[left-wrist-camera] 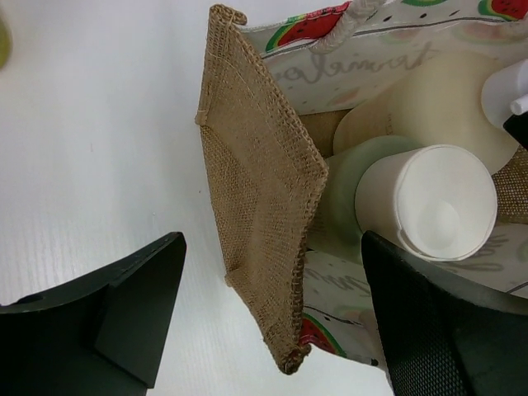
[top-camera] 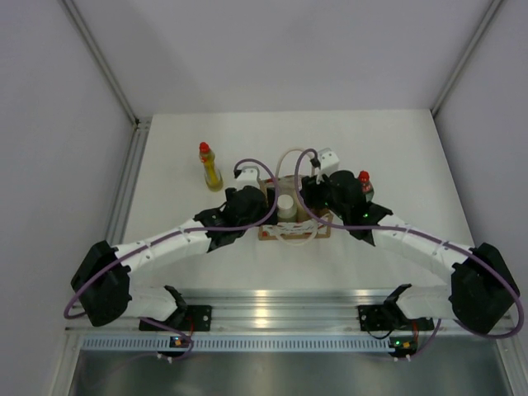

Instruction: Take the personal care products out of the canvas bag

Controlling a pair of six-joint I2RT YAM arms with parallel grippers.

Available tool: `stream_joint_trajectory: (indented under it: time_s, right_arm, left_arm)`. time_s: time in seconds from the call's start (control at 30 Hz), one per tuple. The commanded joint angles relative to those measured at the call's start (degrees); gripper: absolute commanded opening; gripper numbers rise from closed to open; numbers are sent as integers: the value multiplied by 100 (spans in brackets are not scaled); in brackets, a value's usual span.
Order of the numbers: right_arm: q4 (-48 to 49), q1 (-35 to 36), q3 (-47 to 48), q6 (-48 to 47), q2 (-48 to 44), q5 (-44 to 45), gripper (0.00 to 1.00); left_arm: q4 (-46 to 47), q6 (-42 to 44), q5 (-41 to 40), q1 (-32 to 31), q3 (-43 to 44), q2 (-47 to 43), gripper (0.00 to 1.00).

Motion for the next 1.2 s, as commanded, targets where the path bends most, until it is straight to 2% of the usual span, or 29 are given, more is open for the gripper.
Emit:
stream_joint_trajectory:
  time_s: [0.0,0.23,0.87,1.03,1.17]
  right_arm:
    - [812,85,-63,76,68,2,55]
    - [1752,94,-599,103,85,-69,56]
    - [2438,94,-731,-2,771,10,49]
    - [2982,94,-1065,-3,823,28,45]
    - [3167,94,-1214,-117,903,10,33]
  left_arm:
    - [50,-68,-152,-60,-34,-51,91]
    - [50,-68,-135,-69,1,-51,91]
    - [50,-24,-117,-139,9,-200,91]
    - [50,-7,-100,-139,1,-236,91]
    - [50,19,-117,-148,-8,-323,91]
